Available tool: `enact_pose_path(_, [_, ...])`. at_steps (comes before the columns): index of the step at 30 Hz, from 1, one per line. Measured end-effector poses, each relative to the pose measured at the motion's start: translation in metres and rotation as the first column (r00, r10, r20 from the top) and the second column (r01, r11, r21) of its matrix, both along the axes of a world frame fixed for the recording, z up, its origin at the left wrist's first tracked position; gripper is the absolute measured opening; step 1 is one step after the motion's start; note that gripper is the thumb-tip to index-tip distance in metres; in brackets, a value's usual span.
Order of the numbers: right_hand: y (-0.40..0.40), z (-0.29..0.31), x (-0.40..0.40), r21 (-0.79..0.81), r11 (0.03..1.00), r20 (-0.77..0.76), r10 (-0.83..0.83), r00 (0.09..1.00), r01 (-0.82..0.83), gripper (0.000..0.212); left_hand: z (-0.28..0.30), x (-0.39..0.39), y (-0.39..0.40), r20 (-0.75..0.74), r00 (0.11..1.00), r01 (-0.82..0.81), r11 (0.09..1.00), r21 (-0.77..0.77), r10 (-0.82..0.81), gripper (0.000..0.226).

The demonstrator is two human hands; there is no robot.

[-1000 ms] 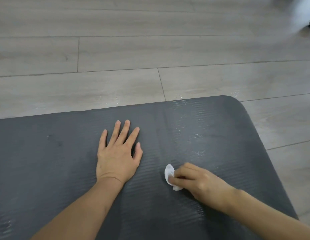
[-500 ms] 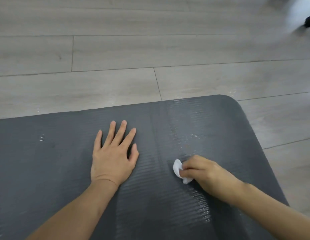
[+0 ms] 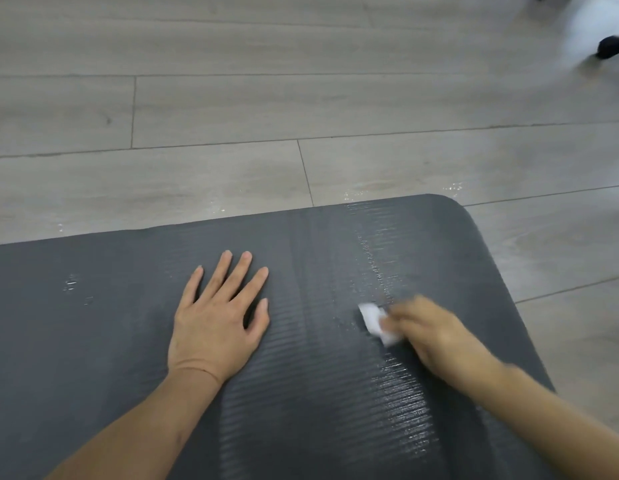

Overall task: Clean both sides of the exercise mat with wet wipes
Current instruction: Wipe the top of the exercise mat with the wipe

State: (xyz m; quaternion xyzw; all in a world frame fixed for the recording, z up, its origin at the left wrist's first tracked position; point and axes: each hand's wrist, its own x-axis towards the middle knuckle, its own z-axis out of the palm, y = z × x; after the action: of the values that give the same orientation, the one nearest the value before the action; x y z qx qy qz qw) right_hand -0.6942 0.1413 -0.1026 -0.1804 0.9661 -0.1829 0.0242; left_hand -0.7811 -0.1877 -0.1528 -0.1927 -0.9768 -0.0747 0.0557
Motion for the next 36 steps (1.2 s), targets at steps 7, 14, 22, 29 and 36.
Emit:
enact_pose_path(7, [0.010,-0.003,-0.122,0.081,0.992,-0.196,-0.078,0.978,0.095,0.052,0.000,-0.001,0.000,-0.009,1.000,0.003,1.000,-0.002,-0.003,0.054])
enact_pose_path(14, [0.028,-0.011,-0.059,0.028,0.980,-0.165,-0.190,0.968,0.198,0.031,0.002,-0.001,-0.001,-0.012,1.000,0.006,1.000,0.013,-0.006,0.055])
enact_pose_path(22, [0.042,-0.001,-0.091,0.039,0.988,-0.197,-0.141,0.970,0.152,0.046,0.001,0.000,-0.002,0.014,1.000,-0.003,1.000,-0.015,0.003,0.056])
enact_pose_path(29, [0.059,-0.006,-0.076,0.086,0.941,-0.210,-0.303,0.930,0.326,0.034,0.002,0.000,-0.002,-0.010,1.000,0.004,1.000,0.002,-0.004,0.056])
enact_pose_path(36, [0.075,-0.002,-0.004,0.080,0.962,-0.126,-0.248,0.960,0.259,0.030,0.002,0.000,0.000,0.009,1.000,-0.001,1.000,-0.001,0.001,0.056])
